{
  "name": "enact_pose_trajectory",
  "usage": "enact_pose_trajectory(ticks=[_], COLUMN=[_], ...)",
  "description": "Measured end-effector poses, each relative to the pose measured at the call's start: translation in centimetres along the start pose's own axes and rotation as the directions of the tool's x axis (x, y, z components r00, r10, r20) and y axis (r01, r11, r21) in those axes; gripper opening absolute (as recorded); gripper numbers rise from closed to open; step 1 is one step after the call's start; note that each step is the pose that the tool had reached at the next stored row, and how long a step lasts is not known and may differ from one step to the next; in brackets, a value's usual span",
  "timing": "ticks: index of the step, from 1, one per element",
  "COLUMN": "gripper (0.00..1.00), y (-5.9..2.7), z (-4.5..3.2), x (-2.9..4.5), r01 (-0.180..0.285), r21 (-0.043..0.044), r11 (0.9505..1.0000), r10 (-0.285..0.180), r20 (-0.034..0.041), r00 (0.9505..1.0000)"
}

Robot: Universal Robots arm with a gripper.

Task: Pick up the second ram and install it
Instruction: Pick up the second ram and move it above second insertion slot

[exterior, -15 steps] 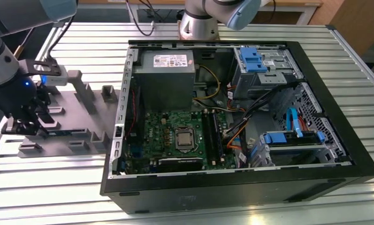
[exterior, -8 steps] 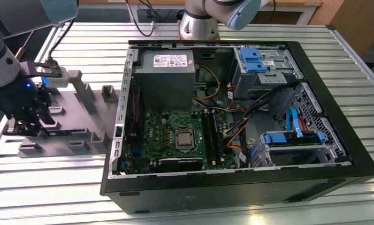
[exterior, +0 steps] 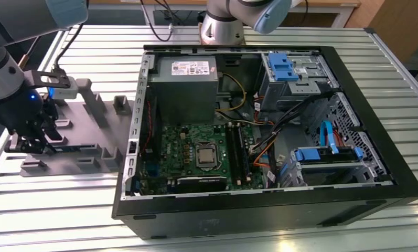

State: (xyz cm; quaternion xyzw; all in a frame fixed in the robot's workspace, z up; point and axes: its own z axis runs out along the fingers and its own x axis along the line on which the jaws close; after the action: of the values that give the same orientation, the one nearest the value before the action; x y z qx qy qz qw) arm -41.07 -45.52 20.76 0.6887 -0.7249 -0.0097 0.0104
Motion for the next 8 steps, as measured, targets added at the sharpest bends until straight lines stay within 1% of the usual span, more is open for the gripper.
enact_pose_trajectory(ticks=[8], gripper=[0.41], y=[0.00], z=[0.04], x=[0.00], r01=[0.000], r21=[0.0002], r11=[1.0000], r10=[0.000], r20=[-0.0003], r00=[1.0000])
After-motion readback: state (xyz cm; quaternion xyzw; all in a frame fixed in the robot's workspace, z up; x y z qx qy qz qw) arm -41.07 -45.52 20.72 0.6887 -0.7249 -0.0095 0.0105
